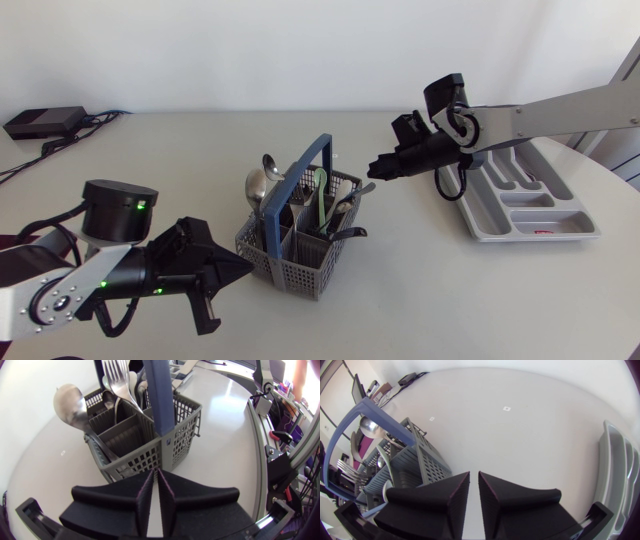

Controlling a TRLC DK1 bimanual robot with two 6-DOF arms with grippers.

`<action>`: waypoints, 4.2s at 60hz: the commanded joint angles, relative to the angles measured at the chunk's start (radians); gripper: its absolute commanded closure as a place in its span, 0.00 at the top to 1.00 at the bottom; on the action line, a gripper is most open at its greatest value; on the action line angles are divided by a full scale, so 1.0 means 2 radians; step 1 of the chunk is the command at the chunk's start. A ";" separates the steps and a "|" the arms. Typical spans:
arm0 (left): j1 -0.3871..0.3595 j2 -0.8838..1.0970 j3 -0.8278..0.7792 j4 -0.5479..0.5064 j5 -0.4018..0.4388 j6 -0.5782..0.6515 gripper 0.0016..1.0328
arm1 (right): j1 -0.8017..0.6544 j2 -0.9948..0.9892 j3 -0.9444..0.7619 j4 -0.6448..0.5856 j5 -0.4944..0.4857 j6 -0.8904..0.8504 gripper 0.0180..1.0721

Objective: Sort the cutlery from the basket into the organizer compartments.

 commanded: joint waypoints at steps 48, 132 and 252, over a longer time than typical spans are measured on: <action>0.105 0.225 0.127 0.136 0.033 0.001 0.03 | 0.045 -0.111 -0.137 -0.068 -0.130 -0.006 0.12; 0.127 0.283 0.203 0.119 0.060 -0.013 0.44 | 0.038 -0.138 -0.149 -0.026 0.032 -0.001 0.32; 0.062 0.130 0.061 0.054 0.079 0.146 0.84 | 0.122 -0.393 -0.314 -0.073 0.086 -0.087 0.88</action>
